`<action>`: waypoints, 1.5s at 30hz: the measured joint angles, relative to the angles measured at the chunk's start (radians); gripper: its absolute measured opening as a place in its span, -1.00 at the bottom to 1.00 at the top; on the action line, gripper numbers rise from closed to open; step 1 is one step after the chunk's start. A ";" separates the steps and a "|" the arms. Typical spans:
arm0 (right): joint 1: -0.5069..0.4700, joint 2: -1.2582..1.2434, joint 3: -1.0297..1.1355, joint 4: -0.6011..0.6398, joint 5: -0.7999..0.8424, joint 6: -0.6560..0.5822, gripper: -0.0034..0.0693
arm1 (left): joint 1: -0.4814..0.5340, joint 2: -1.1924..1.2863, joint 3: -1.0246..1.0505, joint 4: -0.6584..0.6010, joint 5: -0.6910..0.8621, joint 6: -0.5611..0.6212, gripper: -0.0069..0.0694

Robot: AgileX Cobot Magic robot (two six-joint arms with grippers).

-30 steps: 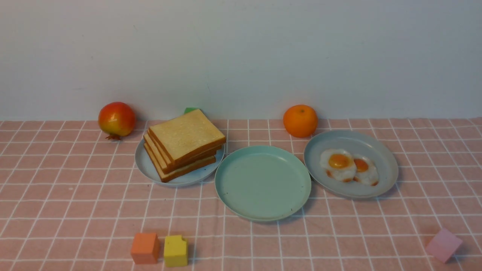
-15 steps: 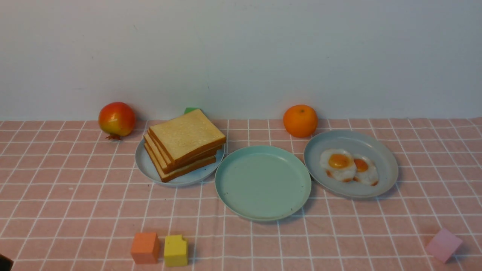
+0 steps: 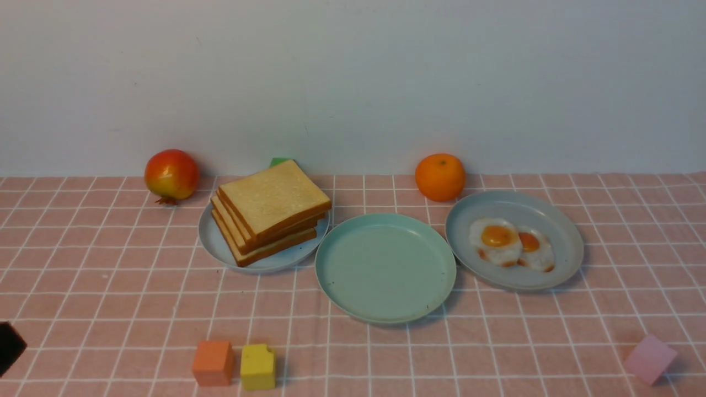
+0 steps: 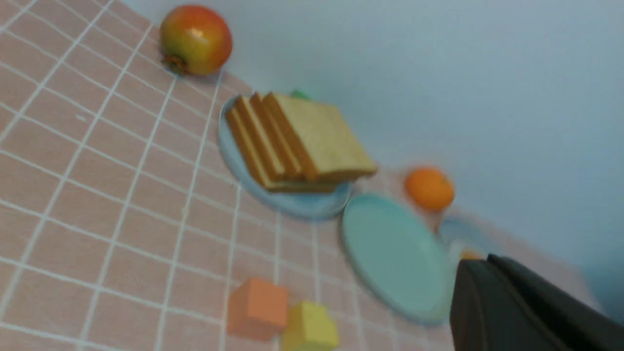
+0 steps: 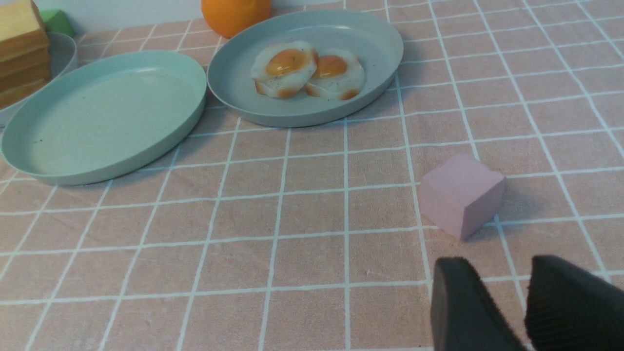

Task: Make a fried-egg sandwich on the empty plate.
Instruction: Use the left arm to grab a slice of bread

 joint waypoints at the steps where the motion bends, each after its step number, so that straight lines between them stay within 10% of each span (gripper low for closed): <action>1: 0.000 0.000 0.000 0.000 0.000 0.000 -0.25 | 0.000 0.000 -0.012 0.001 0.014 0.013 -0.79; 6: 0.000 0.000 0.000 0.000 0.000 0.000 -0.25 | -0.145 0.336 -0.241 0.024 0.177 0.193 -0.79; 18: 0.000 0.000 0.001 0.001 -0.005 0.003 -0.25 | -0.300 0.647 -0.301 -0.053 -0.022 0.230 -0.79; 29: 0.000 0.000 0.002 0.455 -0.286 0.182 -0.25 | -0.300 0.688 -0.382 -0.064 0.098 0.381 -0.79; 34: 0.020 0.079 -0.222 0.496 -0.010 0.104 -0.48 | -0.300 0.776 -0.507 -0.064 0.188 0.401 -0.79; 40: 0.075 0.492 -0.772 0.254 0.596 -0.054 -0.90 | -0.432 0.989 -0.709 0.084 0.302 0.371 -0.79; 45: 0.230 0.637 -0.961 0.080 0.669 -0.044 -0.89 | -0.500 1.157 -0.880 0.225 0.331 0.311 -0.79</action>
